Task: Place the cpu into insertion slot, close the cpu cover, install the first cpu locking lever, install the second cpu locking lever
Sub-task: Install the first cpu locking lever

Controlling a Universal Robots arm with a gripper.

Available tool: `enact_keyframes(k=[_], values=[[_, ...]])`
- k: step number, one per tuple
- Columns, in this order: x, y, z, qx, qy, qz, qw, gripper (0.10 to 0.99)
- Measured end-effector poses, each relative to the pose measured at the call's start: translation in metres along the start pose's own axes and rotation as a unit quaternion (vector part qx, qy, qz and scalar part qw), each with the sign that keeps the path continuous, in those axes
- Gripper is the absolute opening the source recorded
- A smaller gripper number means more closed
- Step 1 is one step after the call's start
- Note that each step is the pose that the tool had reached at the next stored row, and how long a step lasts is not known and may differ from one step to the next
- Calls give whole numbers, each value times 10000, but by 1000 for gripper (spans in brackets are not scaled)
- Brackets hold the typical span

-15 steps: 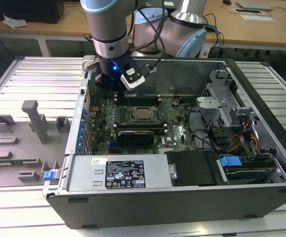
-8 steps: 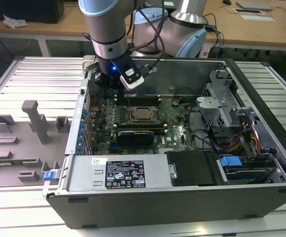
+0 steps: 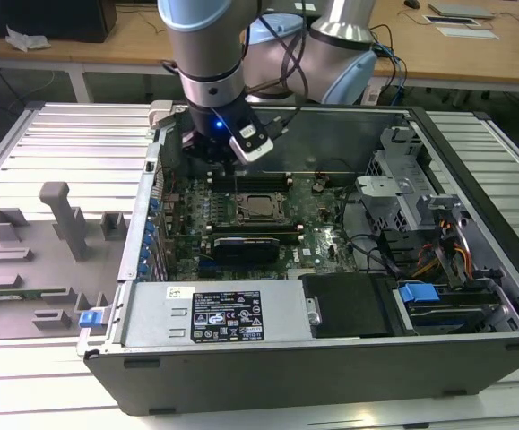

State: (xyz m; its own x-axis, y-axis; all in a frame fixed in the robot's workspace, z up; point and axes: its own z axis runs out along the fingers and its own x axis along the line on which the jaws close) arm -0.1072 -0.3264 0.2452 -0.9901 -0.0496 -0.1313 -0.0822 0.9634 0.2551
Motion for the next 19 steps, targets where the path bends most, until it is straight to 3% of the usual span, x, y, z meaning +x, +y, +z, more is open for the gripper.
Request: enact_keyframes(k=[4,7,8,9,14,15,17,18,19], values=[[-172,-17,20,0,1,1,10000,106],[-204,-20,24,1,-2,0,10000,106],[-203,-20,26,7,-34,-8,10000,106],[-204,-19,27,13,-124,-36,9999,106],[-195,-19,30,52,-481,-145,9987,106],[-188,-20,34,59,-613,-181,9979,106],[-179,-22,39,66,-727,-212,9971,106],[-173,-27,57,66,-764,-222,9968,106],[-169,-35,81,70,-768,-211,9968,106]])
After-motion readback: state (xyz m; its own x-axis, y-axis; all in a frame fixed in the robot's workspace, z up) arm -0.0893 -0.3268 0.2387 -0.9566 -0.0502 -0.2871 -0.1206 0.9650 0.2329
